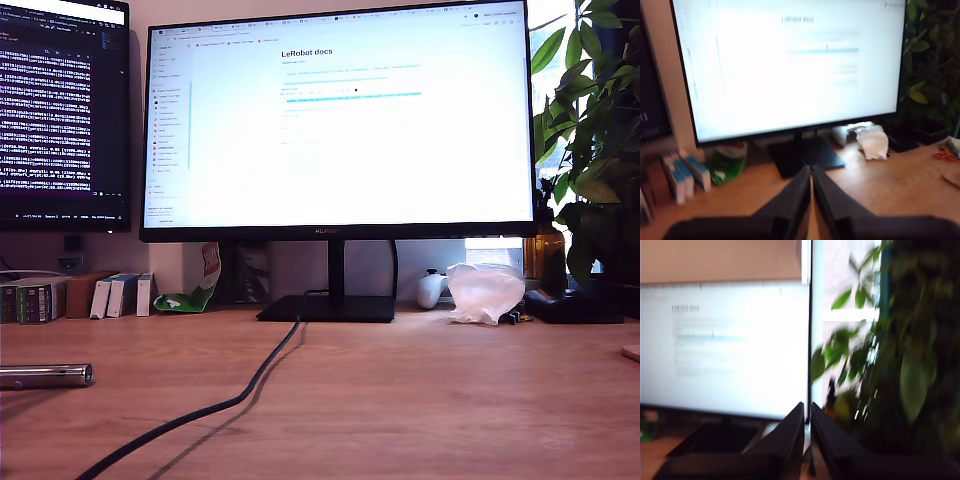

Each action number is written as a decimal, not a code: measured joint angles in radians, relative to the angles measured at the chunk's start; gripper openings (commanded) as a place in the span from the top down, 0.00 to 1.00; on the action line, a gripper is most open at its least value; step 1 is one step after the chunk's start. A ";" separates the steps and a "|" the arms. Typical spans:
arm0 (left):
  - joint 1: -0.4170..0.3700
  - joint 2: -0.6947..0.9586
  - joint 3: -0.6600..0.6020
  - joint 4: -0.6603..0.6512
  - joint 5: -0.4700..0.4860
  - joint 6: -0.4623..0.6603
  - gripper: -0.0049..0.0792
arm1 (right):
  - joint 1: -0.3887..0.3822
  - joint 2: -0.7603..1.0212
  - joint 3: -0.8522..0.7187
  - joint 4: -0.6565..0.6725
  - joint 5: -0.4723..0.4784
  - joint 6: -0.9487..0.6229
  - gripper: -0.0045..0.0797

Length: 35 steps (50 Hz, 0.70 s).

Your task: Pick the metallic laser pointer with your right arm, pass it to your left arm, then place it down to the left side of the table

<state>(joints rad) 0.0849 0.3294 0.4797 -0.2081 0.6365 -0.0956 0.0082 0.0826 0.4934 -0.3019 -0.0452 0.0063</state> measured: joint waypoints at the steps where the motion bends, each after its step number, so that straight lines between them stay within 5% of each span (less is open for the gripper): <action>1: 0.000 0.000 0.000 -0.003 0.000 -0.010 0.97 | 0.000 0.000 0.000 -0.003 0.000 0.005 0.96; 10: 0.000 -0.001 0.000 -0.040 -0.003 -0.107 0.97 | 0.000 0.000 0.000 -0.009 -0.003 0.078 0.96; 22: -0.007 -0.001 -0.002 -0.027 -0.055 0.032 0.97 | 0.000 -0.003 -0.027 -0.040 0.162 0.126 0.96; 35: -0.017 -0.059 -0.152 0.106 -0.055 0.054 0.97 | 0.000 -0.072 -0.158 0.134 0.175 0.101 0.96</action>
<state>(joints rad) 0.0677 0.2707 0.3275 -0.1020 0.5816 -0.0418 0.0082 0.0101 0.3355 -0.1680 0.1295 0.1074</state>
